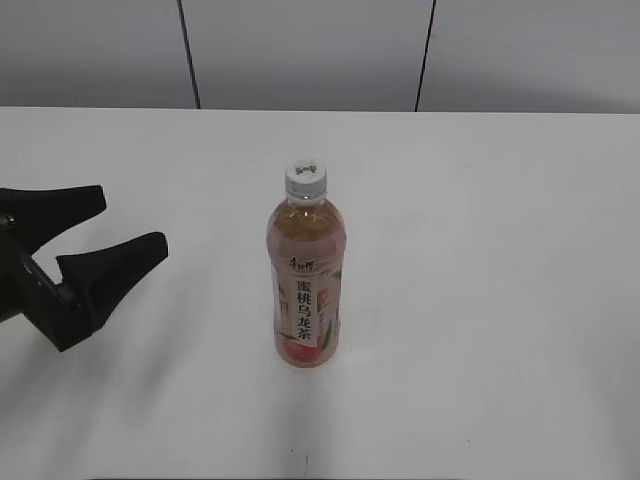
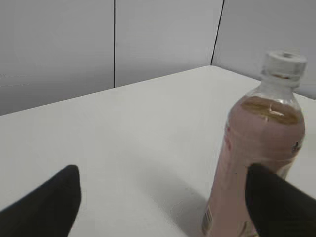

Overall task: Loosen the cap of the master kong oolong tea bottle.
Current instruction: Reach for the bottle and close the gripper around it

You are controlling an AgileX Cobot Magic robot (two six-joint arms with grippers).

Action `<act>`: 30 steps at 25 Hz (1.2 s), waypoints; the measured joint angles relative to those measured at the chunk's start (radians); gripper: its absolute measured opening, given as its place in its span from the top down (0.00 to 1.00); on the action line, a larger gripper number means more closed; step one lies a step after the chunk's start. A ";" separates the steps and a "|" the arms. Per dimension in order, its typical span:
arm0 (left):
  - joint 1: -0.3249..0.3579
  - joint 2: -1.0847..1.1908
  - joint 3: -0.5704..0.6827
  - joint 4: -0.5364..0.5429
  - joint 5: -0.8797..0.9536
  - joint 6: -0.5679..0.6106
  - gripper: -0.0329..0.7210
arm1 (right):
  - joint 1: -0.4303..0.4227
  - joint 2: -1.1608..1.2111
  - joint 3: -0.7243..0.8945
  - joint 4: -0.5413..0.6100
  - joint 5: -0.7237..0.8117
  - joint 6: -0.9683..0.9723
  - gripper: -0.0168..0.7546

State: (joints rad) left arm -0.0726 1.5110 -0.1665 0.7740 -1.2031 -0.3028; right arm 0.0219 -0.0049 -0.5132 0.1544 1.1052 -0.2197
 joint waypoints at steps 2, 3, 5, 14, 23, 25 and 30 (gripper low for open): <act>0.000 0.001 -0.015 0.021 -0.001 -0.022 0.13 | 0.000 0.000 0.000 0.000 0.000 0.000 0.30; 0.000 0.002 -0.021 0.034 -0.001 -0.030 0.13 | 0.000 0.000 0.000 0.000 0.000 0.000 0.30; 0.000 0.003 -0.033 0.069 -0.001 -0.033 0.13 | 0.000 0.000 0.000 0.000 0.000 0.000 0.30; 0.000 0.003 -0.118 0.189 -0.001 -0.049 0.14 | 0.000 0.000 0.000 0.000 0.000 0.000 0.30; -0.046 0.005 -0.151 0.252 -0.002 -0.122 0.16 | 0.000 0.000 0.000 0.000 0.000 0.000 0.30; -0.078 0.018 -0.151 0.252 -0.005 -0.123 0.16 | 0.000 0.000 0.000 0.000 0.000 0.000 0.30; -0.096 0.099 -0.152 0.252 -0.005 -0.123 0.16 | 0.000 0.000 0.000 0.000 0.000 0.000 0.30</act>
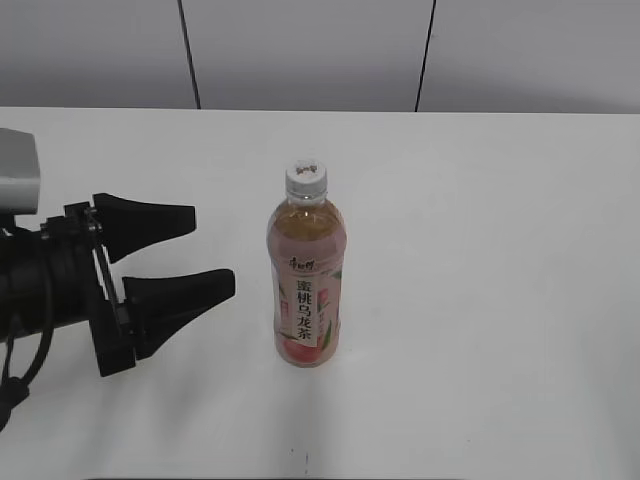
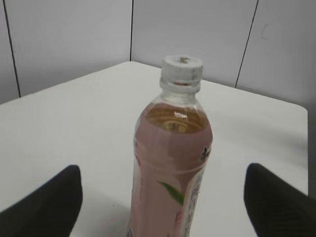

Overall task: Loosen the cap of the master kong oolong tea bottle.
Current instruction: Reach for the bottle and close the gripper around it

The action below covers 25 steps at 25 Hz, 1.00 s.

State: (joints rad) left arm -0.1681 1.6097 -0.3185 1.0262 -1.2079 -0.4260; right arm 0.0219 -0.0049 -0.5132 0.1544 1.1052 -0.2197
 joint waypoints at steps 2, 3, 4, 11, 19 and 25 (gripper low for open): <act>-0.001 0.045 -0.017 0.012 0.000 0.000 0.16 | 0.000 0.000 0.000 0.000 0.000 0.000 0.30; -0.006 0.070 -0.030 0.014 0.000 0.000 0.16 | 0.000 0.000 0.000 0.000 0.000 0.000 0.30; -0.014 0.090 -0.044 0.016 0.000 0.000 0.16 | 0.000 0.000 0.000 0.000 0.000 0.000 0.30; -0.115 0.213 -0.148 0.002 0.000 0.000 0.16 | 0.000 0.000 0.000 0.000 0.000 0.000 0.30; -0.174 0.284 -0.227 -0.020 0.001 0.000 0.16 | 0.000 0.000 0.000 0.000 0.000 0.000 0.30; -0.207 0.289 -0.271 -0.040 0.001 0.000 0.17 | 0.000 0.000 0.000 0.000 0.000 0.000 0.30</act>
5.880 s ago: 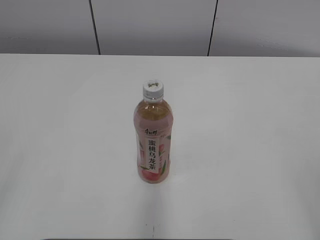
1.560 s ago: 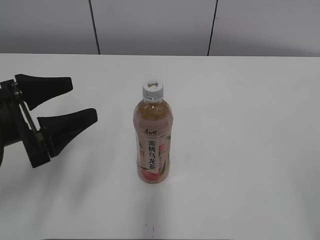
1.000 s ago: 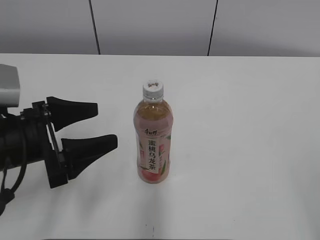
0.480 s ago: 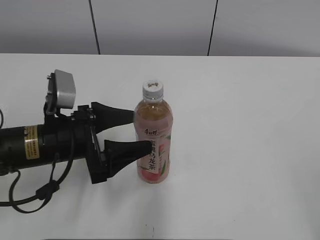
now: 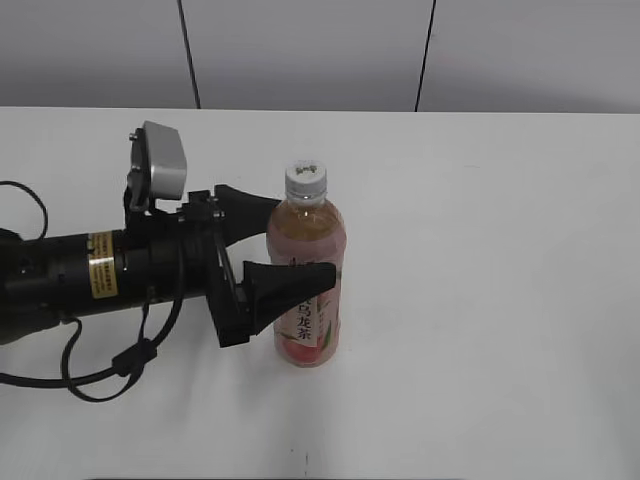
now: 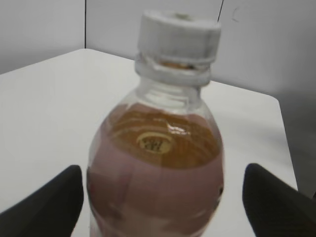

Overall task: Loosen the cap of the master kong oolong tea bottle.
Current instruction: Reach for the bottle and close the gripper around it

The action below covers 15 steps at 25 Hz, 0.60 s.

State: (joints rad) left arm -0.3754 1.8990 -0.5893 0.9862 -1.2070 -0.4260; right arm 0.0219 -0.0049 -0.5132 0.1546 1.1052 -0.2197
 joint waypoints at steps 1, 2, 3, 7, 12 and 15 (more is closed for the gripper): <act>-0.006 0.000 -0.010 -0.003 0.000 0.000 0.17 | 0.000 0.000 0.000 0.000 0.000 0.000 0.30; -0.014 0.000 -0.018 -0.004 0.000 0.000 0.17 | 0.000 0.000 0.000 0.000 0.000 0.000 0.30; -0.021 0.000 -0.026 -0.005 0.000 0.000 0.17 | 0.000 0.000 0.000 0.000 0.000 0.000 0.30; -0.048 0.000 -0.052 -0.019 0.002 0.000 0.17 | 0.000 0.000 0.000 0.000 0.000 0.000 0.30; -0.066 0.023 -0.068 -0.042 0.007 0.000 0.17 | 0.000 0.000 0.000 0.000 0.000 0.000 0.30; -0.069 0.065 -0.068 -0.059 0.004 0.000 0.17 | 0.000 0.000 0.000 0.000 0.000 0.000 0.30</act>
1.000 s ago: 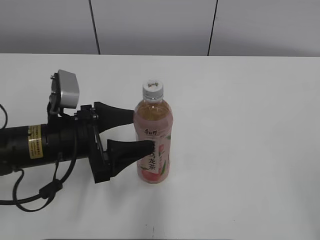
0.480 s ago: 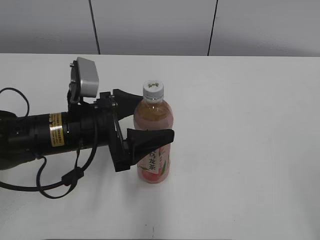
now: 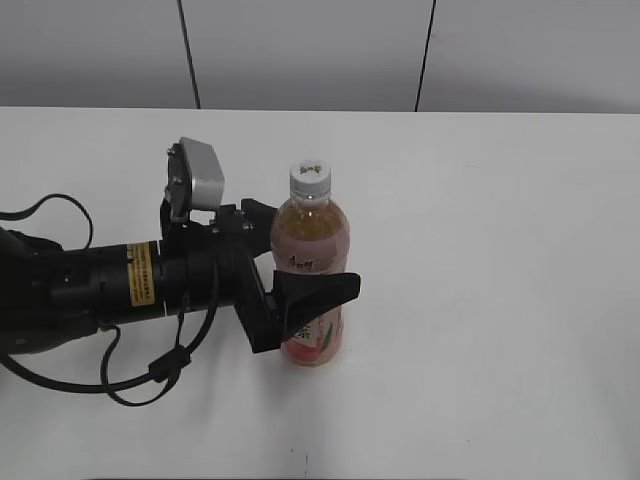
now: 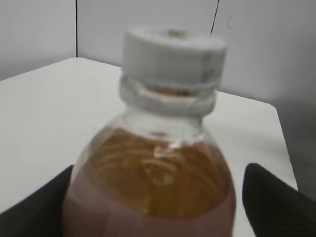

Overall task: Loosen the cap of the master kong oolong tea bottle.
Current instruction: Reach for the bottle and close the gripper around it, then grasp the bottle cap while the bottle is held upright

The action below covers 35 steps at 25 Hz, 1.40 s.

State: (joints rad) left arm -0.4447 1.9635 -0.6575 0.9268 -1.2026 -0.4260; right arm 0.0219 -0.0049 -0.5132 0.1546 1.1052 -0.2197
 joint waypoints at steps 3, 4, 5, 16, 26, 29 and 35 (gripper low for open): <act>-0.001 0.040 0.000 -0.008 0.000 0.000 0.17 | 0.000 0.000 0.000 0.000 0.000 0.000 0.30; -0.001 0.048 0.000 -0.010 0.000 0.000 0.17 | 0.000 0.000 0.000 0.000 0.000 0.000 0.30; -0.001 0.053 0.000 -0.015 0.000 0.000 0.17 | 0.000 0.000 0.000 0.000 0.000 0.000 0.30; -0.001 0.056 0.000 -0.055 0.000 0.068 0.26 | 0.000 0.000 0.000 0.000 0.000 0.000 0.30; -0.001 0.056 0.000 -0.039 -0.006 0.078 0.37 | 0.000 0.000 0.000 0.000 0.000 0.000 0.30; -0.001 0.056 0.000 -0.039 -0.006 0.079 0.37 | 0.000 0.000 0.000 0.000 0.000 0.000 0.30; -0.001 0.056 0.000 -0.039 -0.006 0.079 0.37 | 0.000 0.000 0.000 0.000 0.000 0.000 0.30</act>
State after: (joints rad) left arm -0.4459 2.0198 -0.6575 0.8882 -1.2085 -0.3475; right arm 0.0219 -0.0049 -0.5132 0.1546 1.1052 -0.2197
